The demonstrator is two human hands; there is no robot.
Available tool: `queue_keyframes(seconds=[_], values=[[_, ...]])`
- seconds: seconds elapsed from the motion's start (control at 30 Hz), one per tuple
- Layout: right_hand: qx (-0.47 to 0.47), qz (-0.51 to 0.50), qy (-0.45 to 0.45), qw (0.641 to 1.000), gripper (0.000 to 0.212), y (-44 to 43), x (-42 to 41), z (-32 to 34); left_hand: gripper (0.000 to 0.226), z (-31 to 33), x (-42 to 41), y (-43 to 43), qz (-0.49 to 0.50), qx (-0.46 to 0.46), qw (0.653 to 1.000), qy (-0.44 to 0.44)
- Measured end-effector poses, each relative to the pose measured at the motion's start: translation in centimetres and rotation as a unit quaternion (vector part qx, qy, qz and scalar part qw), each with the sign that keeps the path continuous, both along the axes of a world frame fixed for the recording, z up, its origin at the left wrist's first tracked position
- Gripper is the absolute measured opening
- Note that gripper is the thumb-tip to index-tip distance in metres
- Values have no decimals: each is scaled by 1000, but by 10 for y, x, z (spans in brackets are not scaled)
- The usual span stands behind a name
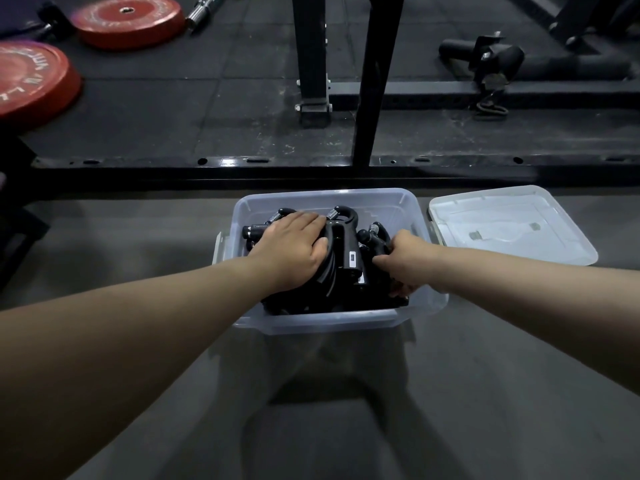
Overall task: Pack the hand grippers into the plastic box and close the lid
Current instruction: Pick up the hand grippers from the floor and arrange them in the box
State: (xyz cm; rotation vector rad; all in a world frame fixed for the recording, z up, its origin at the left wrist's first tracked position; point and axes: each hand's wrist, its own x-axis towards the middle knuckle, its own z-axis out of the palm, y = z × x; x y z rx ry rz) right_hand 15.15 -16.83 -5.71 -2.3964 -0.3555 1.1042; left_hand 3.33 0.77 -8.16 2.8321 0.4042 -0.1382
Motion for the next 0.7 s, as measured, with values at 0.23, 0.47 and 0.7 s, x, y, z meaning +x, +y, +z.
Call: queue_keyframes(seconds=[0.23, 0.47, 0.7], values=[[-102, 177, -131, 970, 28, 3, -1, 8, 57, -1, -1, -1, -3, 7, 1000, -5], [-170, 287, -193, 923, 35, 9, -2, 6, 57, 2, -1, -2, -3, 11, 1000, -1], [-29, 269, -363, 892, 7, -5, 16, -6, 55, 0, -9, -9, 44, 6, 999, -27]])
